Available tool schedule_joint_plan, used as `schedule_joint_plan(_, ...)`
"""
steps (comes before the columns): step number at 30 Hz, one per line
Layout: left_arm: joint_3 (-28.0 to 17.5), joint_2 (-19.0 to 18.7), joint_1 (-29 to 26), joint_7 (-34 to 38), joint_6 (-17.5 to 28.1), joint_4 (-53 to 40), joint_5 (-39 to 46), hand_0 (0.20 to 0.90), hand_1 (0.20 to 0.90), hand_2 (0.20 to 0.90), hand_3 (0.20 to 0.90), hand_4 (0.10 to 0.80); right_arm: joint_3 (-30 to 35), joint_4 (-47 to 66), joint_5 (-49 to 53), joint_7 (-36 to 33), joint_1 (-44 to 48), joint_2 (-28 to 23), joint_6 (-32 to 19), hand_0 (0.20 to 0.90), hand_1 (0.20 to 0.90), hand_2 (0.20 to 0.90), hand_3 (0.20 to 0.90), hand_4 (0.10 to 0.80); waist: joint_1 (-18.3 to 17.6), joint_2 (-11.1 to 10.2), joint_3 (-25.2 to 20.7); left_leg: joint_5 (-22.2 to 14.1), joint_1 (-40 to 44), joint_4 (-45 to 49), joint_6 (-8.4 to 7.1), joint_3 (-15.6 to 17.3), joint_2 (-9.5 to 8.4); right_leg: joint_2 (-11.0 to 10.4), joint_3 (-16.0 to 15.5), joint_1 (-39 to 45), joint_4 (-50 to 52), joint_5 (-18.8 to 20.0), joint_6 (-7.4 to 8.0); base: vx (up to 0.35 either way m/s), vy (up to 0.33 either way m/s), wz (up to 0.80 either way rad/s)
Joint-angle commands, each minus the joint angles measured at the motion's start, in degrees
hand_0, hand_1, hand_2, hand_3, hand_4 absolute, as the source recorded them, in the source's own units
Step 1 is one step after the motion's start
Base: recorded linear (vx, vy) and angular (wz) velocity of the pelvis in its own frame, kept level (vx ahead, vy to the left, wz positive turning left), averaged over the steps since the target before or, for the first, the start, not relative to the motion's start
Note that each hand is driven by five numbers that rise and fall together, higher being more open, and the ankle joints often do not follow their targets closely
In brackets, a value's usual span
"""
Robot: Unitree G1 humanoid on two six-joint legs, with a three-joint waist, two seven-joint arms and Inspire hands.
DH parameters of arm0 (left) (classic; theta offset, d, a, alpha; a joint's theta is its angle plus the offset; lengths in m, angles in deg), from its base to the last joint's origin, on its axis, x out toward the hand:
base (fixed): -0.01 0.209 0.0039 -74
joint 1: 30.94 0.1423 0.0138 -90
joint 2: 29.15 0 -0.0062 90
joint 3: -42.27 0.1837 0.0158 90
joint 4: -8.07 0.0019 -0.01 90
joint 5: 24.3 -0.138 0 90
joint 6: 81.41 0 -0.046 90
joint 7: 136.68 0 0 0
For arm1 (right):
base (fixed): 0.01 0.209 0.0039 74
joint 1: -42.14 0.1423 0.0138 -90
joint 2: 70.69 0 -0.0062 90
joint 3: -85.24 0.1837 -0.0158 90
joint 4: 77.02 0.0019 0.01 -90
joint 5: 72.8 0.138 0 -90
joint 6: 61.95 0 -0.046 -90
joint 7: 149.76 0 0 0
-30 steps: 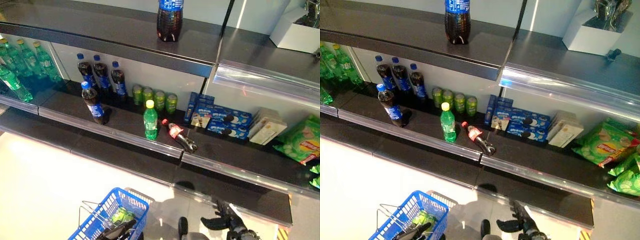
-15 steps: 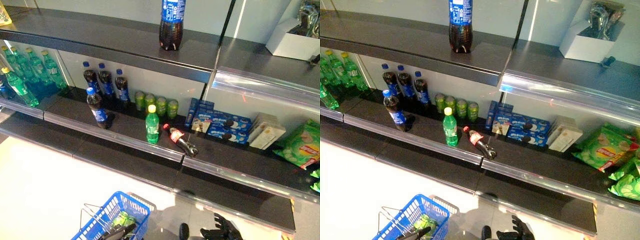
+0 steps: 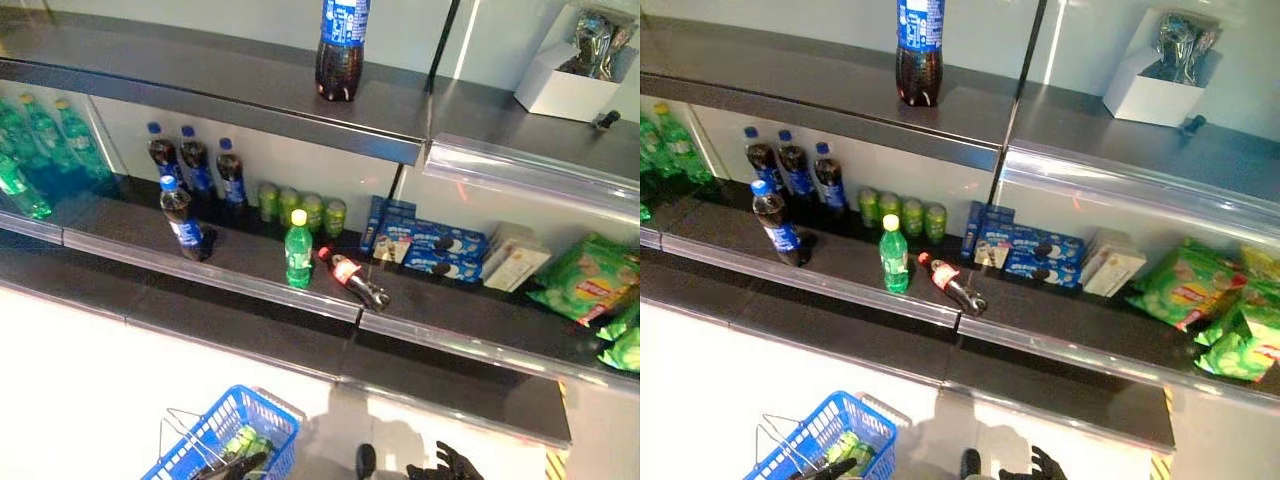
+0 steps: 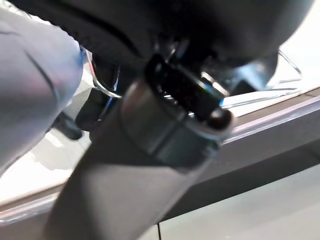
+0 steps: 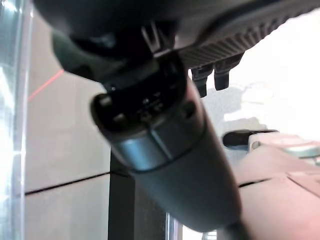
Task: Pick up the drink and place into the basket.
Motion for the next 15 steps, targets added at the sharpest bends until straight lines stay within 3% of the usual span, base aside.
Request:
schedule_joint_plan(1,-0.2,2.0,-8.6,-5.8,4.2,-6.2,2.0,0.300,0.300,0.300,0.200,0.100,-1.6,0.6,2.0,-0.4,3.8,-2.4,-3.4,0.900,0.900,0.900,0.900,0.800,0.9,3.7,2.7,0.2,-2.9,-0.1,3.15,-1.5,-4.66,4.3,1.5,2.8,2.2,0.0,-1.39,-0.090,-0.009,-0.27)
schedule_joint_plan(5,0.3,3.2,-8.3,-5.6,4.3,-7.4,1.6,0.300,0.300,0.300,0.200,0.100,-2.0,0.0,2.7,-0.5,4.4,-2.9,-3.2,0.900,0.900,0.900,0.900,0.800,1.2,4.9,2.8,1.0,-3.5,1.9,1.97,-3.7,-5.25,4.9,2.4,5.3,-1.4,-2.0,-3.91,-0.058,-0.030,0.06)
schedule_joint_plan(7,1.3,4.1,-7.4,-6.3,4.9,-7.9,1.6,0.300,0.300,0.300,0.200,0.100,-1.2,0.1,2.3,-0.2,4.7,-4.2,-3.2,0.900,0.900,0.900,0.900,0.800,1.5,5.3,3.9,0.1,-6.6,8.5,0.91,-5.7,-6.41,4.2,3.2,6.5,-2.2,-1.9,-5.07,-0.088,0.080,0.14)
schedule_joint_plan(8,1.5,4.8,-6.7,-6.5,5.3,-8.1,2.1,0.300,0.300,0.300,0.200,0.100,-0.5,0.3,2.3,-0.1,5.1,-5.4,-2.7,0.900,0.900,0.900,0.900,0.800,1.8,5.6,5.3,2.1,-10.3,16.0,-0.98,-8.0,-7.24,3.4,3.8,7.6,-2.9,-1.5,-5.64,-0.077,0.138,0.30)
schedule_joint_plan(9,1.3,4.9,-6.6,-6.7,5.2,-8.1,1.8,0.300,0.300,0.300,0.200,0.100,-0.3,0.4,2.7,0.0,5.2,-5.7,-2.3,0.900,0.900,0.900,0.900,0.800,2.0,5.8,5.8,3.4,-11.5,18.2,-1.83,-8.6,-7.19,3.3,3.7,7.9,-3.0,-1.5,-5.76,-0.080,0.193,0.42)
schedule_joint_plan(11,1.1,4.9,-6.4,-6.9,4.2,-8.5,1.6,0.300,0.300,0.300,0.200,0.100,0.1,0.1,3.2,0.0,5.5,-5.9,-1.4,0.900,0.900,0.900,0.900,0.800,1.7,5.2,5.9,2.5,-11.6,19.4,-2.26,-6.7,-4.48,1.6,3.0,8.7,-4.1,-0.7,-5.81,-0.021,0.234,0.19)
schedule_joint_plan(12,1.1,4.9,-6.6,-6.7,3.5,-8.2,1.9,0.300,0.300,0.300,0.200,0.100,0.3,-0.6,2.7,-0.1,5.7,-5.8,-0.6,0.900,0.900,0.900,0.900,0.800,1.2,4.9,5.5,1.6,-9.8,16.6,-1.95,-6.4,-2.30,0.6,3.0,8.9,-4.3,-0.5,-5.60,0.013,0.325,-0.09)
schedule_joint_plan(15,0.5,5.1,-7.0,-6.6,2.8,-6.2,1.1,0.300,0.300,0.300,0.200,0.100,0.2,-2.6,1.3,-0.7,5.7,-5.8,0.5,0.900,0.900,0.900,0.900,0.800,0.6,5.4,4.2,1.8,-6.6,8.9,-1.97,-8.2,0.59,0.0,4.2,8.6,-4.3,-0.9,-5.35,0.042,0.309,-0.12)
